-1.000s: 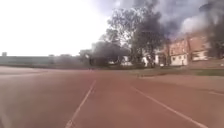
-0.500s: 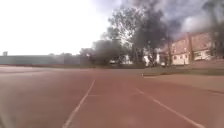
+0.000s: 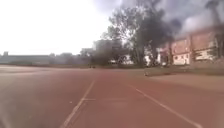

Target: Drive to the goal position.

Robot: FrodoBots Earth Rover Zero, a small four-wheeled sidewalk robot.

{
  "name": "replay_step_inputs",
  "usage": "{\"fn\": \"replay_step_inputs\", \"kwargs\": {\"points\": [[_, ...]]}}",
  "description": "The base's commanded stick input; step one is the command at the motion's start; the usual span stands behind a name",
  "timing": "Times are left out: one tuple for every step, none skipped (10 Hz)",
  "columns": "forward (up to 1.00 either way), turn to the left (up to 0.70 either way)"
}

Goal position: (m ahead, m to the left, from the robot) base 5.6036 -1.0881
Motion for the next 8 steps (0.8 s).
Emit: {"fn": "replay_step_inputs", "kwargs": {"points": [[0.70, 0.00], [0.70, 0.00], [0.70, 0.00], [0.70, 0.00], [0.70, 0.00], [0.70, 0.00], [0.70, 0.00], [0.70, 0.00]]}}
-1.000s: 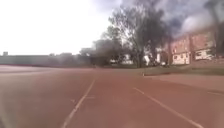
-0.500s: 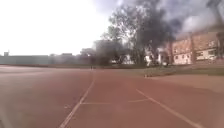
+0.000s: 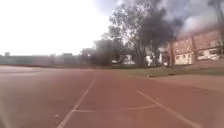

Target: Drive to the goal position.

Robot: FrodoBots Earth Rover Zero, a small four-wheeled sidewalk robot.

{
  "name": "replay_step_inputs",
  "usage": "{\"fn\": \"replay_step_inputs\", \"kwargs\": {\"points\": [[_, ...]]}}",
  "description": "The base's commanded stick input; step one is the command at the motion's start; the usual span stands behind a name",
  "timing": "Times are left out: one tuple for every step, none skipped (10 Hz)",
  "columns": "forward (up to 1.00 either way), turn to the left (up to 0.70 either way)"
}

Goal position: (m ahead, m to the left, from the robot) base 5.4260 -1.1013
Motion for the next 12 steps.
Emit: {"fn": "replay_step_inputs", "kwargs": {"points": [[0.70, 0.00], [0.70, 0.00], [0.70, 0.00], [0.70, 0.00], [0.70, 0.00], [0.70, 0.00], [0.70, 0.00], [0.70, 0.00], [0.70, 0.00], [0.70, 0.00], [0.70, 0.00], [0.70, 0.00]]}}
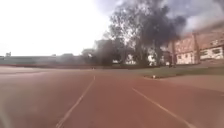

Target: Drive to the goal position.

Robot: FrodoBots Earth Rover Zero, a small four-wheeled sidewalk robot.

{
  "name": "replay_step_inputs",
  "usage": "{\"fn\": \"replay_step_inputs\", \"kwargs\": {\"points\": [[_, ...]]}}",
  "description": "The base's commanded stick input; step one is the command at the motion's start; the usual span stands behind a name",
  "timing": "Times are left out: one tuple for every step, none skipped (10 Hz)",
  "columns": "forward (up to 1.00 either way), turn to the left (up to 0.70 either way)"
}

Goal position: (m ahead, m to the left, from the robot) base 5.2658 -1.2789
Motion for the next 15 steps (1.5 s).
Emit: {"fn": "replay_step_inputs", "kwargs": {"points": [[0.70, 0.00], [0.70, 0.00], [0.70, 0.00], [0.70, 0.00], [0.70, 0.00], [0.70, 0.00], [0.70, 0.00], [0.70, 0.00], [0.70, 0.00], [0.70, 0.00], [0.70, 0.00], [0.70, 0.00], [0.70, 0.00], [0.70, 0.00], [0.70, 0.00]]}}
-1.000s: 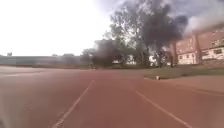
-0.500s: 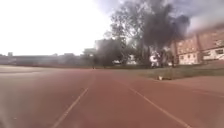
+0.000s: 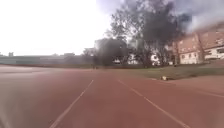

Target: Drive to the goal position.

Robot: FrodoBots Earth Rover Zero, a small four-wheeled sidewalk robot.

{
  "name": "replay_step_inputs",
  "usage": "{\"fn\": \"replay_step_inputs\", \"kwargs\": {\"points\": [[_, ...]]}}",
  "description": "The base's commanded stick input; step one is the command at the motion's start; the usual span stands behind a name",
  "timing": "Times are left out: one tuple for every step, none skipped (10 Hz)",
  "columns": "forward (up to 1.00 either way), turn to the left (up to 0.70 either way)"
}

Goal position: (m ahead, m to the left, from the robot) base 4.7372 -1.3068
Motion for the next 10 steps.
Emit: {"fn": "replay_step_inputs", "kwargs": {"points": [[0.70, 0.00], [0.70, 0.00], [0.70, 0.00], [0.70, 0.00], [0.70, 0.00], [0.70, 0.00], [0.70, 0.00], [0.70, 0.00], [0.70, 0.00], [0.70, 0.00]]}}
